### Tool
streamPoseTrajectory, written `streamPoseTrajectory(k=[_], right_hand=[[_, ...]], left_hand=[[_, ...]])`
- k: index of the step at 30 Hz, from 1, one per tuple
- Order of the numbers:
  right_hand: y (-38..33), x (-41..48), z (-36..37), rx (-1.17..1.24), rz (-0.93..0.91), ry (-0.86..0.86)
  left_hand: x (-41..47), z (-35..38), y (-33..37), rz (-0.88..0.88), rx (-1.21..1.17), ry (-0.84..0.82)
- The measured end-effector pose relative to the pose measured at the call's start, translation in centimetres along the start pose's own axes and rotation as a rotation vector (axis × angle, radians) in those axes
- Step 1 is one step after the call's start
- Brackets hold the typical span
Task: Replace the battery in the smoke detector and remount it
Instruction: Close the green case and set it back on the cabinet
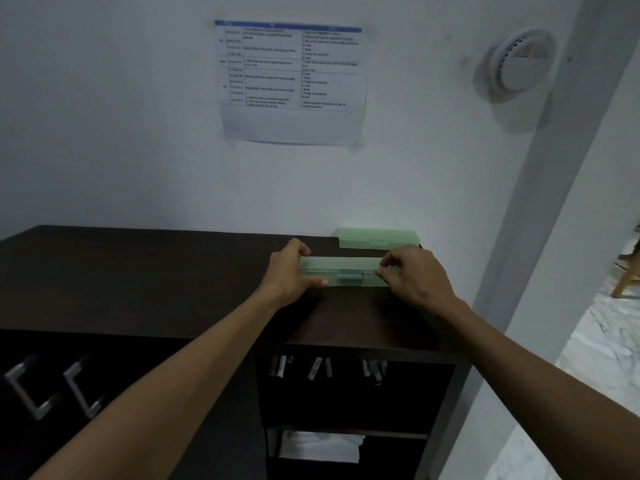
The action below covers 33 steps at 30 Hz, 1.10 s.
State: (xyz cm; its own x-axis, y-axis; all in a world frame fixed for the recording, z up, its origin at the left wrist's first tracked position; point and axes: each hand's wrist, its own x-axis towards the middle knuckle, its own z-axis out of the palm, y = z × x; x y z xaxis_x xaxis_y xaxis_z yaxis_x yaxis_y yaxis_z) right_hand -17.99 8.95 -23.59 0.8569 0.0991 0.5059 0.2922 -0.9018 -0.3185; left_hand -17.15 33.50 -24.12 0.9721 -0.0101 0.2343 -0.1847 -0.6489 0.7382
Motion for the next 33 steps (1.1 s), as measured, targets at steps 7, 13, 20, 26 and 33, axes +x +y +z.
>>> streamPoseTrajectory(k=[7, 13, 20, 26, 33], right_hand=[[-0.4, -0.1, 0.1, 0.011, 0.003, -0.025], [-0.3, -0.2, 0.5, 0.037, 0.027, -0.036], [-0.4, -0.7, 0.4, 0.06, 0.043, -0.026], [-0.8, -0.7, 0.3, 0.033, 0.055, -0.016], [-0.7, -0.3, 0.5, 0.022, 0.02, -0.042]], left_hand=[[-0.4, 0.4, 0.3, 0.149, 0.222, 0.033], [0.1, 0.5, -0.3, 0.13, 0.281, -0.009], [0.7, 0.9, -0.8, 0.113, 0.278, 0.0], [0.7, 1.0, -0.5, 0.118, 0.284, 0.008], [0.6, 1.0, -0.8, 0.131, 0.281, 0.043]])
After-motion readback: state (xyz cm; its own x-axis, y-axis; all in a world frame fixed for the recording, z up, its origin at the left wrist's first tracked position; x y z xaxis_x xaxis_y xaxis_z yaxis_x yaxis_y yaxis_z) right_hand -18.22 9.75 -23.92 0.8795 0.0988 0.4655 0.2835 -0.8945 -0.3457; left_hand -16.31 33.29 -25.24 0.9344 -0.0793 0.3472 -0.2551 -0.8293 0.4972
